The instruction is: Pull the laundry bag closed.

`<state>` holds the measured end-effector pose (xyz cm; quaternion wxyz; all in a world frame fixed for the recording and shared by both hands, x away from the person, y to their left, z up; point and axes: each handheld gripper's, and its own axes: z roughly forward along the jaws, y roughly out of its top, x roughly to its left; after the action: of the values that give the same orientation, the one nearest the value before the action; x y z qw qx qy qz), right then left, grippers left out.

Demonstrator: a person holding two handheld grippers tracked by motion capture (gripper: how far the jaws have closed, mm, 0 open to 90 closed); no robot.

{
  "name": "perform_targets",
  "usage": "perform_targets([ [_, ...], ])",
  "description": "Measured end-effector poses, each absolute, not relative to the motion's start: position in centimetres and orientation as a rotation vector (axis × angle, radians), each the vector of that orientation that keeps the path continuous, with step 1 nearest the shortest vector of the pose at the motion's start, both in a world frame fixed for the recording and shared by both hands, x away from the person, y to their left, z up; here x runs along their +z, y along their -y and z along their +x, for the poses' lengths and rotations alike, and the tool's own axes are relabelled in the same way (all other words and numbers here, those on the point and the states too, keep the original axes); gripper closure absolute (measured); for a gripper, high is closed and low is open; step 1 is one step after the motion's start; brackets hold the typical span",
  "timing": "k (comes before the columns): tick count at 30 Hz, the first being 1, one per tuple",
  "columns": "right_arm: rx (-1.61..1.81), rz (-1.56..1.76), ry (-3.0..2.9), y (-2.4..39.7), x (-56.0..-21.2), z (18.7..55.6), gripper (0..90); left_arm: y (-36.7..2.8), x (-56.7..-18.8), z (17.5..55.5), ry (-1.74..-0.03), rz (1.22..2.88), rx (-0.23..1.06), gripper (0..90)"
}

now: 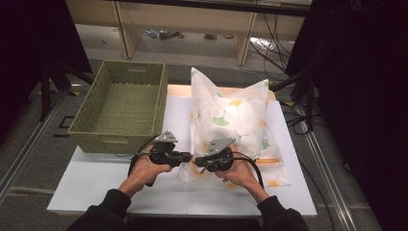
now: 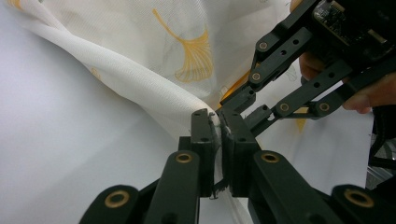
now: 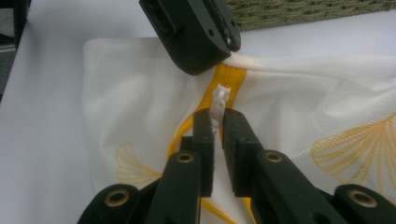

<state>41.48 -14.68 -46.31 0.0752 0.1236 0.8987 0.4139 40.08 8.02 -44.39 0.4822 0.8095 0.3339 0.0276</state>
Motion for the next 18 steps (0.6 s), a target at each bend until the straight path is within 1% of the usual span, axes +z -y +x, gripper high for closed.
perform_targets([
  [3, 1.249, 0.34, -2.68, 14.7, -46.2, 41.5, 89.4, -8.1, -44.5, 40.2, -0.815, 1.974, 0.042, 81.8],
  [4, 1.243, 0.334, -2.682, 14.7, -46.1, 41.4, 89.5, -8.0, -44.6, 40.2, -0.838, 1.961, 0.038, 79.7],
  [7, 1.228, 0.322, -2.677, 14.7, -46.1, 41.4, 89.6, -8.1, -44.8, 40.2, -0.856, 1.955, 0.003, 80.7],
  [9, 1.226, 0.323, -2.679, 14.7, -46.2, 41.4, 89.7, -8.1, -44.9, 40.3, -0.864, 1.956, 0.01, 80.2],
  [11, 1.216, 0.312, -2.68, 14.6, -46.1, 41.3, 90.0, -8.1, -45.0, 40.3, -0.881, 1.964, -0.013, 75.1],
  [12, 1.215, 0.318, -2.683, 14.6, -46.1, 41.3, 90.0, -8.2, -45.1, 40.4, -0.889, 1.97, -0.017, 74.3],
  [14, 1.214, 0.311, -2.68, 14.7, -46.0, 41.3, 90.0, -8.3, -45.3, 40.4, -0.889, 1.985, -0.03, 76.8],
  [15, 1.214, 0.312, -2.682, 14.7, -46.0, 41.3, 90.0, -8.3, -45.4, 40.4, -0.89, 1.982, -0.028, 80.4],
  [18, 1.22, 0.318, -2.683, 14.7, -46.1, 41.3, 90.0, -8.3, -45.3, 40.4, -0.885, 1.974, -0.019, 83.6],
])
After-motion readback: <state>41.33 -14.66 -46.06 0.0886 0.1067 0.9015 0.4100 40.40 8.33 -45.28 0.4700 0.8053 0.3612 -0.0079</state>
